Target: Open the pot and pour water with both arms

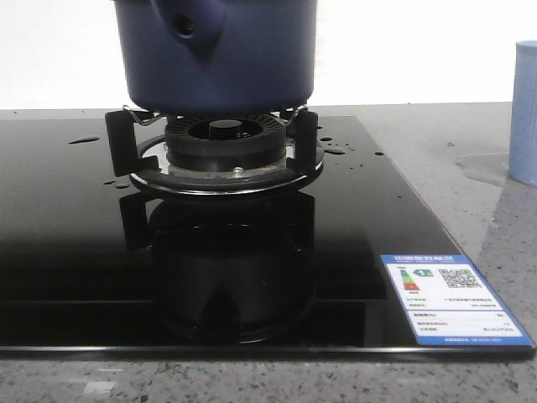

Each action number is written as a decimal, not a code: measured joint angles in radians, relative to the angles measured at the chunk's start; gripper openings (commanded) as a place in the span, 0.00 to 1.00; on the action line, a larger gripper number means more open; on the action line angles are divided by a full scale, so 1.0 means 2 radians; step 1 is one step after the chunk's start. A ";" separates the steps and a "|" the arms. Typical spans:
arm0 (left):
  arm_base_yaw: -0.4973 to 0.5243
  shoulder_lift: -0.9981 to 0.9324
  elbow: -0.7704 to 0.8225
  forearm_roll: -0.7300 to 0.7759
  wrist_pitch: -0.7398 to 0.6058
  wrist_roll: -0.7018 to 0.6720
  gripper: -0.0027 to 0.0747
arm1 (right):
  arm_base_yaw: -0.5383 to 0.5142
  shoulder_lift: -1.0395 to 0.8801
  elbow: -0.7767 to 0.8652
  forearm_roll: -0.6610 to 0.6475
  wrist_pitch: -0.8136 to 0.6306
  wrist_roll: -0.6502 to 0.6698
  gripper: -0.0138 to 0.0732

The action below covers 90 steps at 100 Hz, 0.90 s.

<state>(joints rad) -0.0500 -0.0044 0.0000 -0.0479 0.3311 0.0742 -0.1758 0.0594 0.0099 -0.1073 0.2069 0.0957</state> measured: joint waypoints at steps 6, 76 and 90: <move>0.000 0.000 0.000 0.000 0.000 0.000 0.01 | 0.000 -0.007 0.000 0.001 0.023 0.000 0.08; 0.000 0.000 0.000 0.000 0.000 0.000 0.01 | 0.000 -0.034 0.000 0.004 0.059 0.001 0.08; 0.000 0.000 0.000 0.000 0.000 0.000 0.01 | 0.000 -0.034 0.000 0.004 0.059 0.001 0.08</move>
<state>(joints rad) -0.0500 -0.0044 0.0000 -0.0479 0.3311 0.0742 -0.1758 -0.0089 0.0099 -0.0988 0.3241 0.0976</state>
